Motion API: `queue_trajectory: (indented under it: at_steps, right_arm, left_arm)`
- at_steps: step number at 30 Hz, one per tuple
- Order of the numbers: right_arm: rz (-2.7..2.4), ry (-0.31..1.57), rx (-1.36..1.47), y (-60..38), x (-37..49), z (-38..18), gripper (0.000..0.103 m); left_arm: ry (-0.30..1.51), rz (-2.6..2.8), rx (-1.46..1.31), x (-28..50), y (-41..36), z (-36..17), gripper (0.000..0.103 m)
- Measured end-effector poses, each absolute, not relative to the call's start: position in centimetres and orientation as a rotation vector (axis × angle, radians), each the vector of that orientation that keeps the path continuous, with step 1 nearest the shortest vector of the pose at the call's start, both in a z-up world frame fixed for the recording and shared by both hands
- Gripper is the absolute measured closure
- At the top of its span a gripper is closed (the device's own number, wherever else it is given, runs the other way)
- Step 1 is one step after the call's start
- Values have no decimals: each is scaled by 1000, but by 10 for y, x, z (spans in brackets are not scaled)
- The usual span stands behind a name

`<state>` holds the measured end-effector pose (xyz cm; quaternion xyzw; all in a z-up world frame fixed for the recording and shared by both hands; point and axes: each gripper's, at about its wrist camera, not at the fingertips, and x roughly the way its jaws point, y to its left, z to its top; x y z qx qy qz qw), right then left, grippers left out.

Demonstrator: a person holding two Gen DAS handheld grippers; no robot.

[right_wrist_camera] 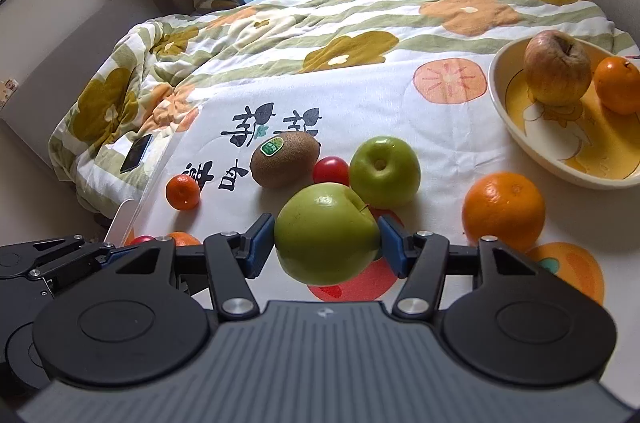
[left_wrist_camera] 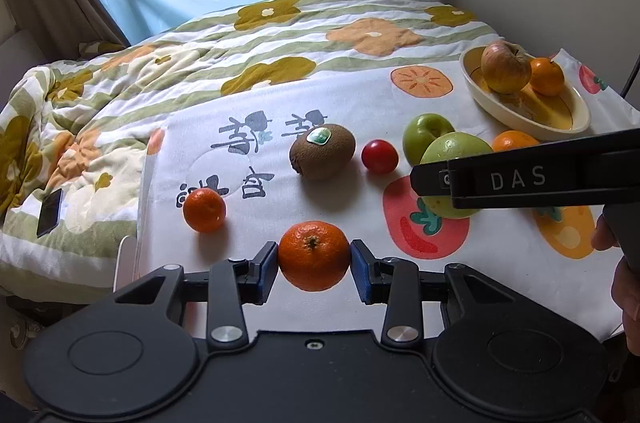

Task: Organize fruits
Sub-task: 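Carry mandarin and green apple into the duck bowl with both tools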

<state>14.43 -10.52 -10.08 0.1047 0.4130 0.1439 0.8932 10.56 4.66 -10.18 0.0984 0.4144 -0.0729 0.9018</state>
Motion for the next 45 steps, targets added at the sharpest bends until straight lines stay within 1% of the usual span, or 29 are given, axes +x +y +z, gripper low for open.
queue_trajectory:
  at_steps: [8, 20, 31, 45]
  right_arm:
    - [284, 836, 217, -148, 138, -72, 31]
    - [272, 839, 186, -243, 153, -54, 31]
    - [253, 847, 138, -321, 180, -61, 31]
    - [253, 876, 142, -373, 214, -89, 31]
  left_arm:
    - [813, -156, 198, 99, 11, -69, 60]
    - [805, -161, 147, 111, -72, -54, 60]
    - [812, -201, 160, 145, -154, -70, 60]
    - [857, -248, 238, 203, -217, -113, 60]
